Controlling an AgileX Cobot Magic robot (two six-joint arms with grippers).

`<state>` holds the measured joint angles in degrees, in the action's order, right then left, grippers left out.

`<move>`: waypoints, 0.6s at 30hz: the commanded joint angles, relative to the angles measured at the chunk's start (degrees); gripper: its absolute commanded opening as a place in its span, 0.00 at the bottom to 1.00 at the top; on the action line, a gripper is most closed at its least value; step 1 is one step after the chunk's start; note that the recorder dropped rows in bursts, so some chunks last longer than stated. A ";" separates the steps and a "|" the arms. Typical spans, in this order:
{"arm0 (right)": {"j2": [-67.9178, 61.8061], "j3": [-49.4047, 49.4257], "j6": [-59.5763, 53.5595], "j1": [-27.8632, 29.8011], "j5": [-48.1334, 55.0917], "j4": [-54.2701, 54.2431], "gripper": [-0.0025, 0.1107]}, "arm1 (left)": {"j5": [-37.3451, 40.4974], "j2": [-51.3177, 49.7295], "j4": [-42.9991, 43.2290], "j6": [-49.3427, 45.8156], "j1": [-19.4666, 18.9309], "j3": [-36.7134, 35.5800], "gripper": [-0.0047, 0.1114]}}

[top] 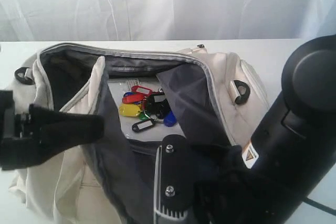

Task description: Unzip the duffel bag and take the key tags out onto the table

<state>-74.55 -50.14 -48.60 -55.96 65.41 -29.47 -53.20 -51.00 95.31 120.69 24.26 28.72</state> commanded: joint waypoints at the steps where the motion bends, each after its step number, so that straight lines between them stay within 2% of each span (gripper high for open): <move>1: 0.35 0.40 0.49 -0.30 0.61 -0.23 0.02 | 0.78 6.13 -1.92 0.38 -0.21 -8.34 0.04; 5: 0.35 0.40 0.49 -0.30 -0.47 -0.23 0.02 | 1.40 10.63 -1.43 0.38 -0.21 -14.56 0.04; 13: 0.35 0.40 1.47 -0.30 -0.63 -2.16 0.02 | 3.55 11.24 0.50 0.38 -0.21 -24.53 0.04; 14: 0.35 0.40 1.47 -0.30 -1.05 -2.97 0.04 | 3.55 11.24 0.50 0.38 -0.21 -25.10 0.04; 18: 0.35 0.40 1.47 -0.30 -1.02 -6.78 0.26 | 3.20 11.24 1.29 0.38 -0.21 -25.55 0.04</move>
<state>-74.55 -50.14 -47.51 -55.96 63.70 -32.69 -50.09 -40.27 95.83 120.80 24.14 3.53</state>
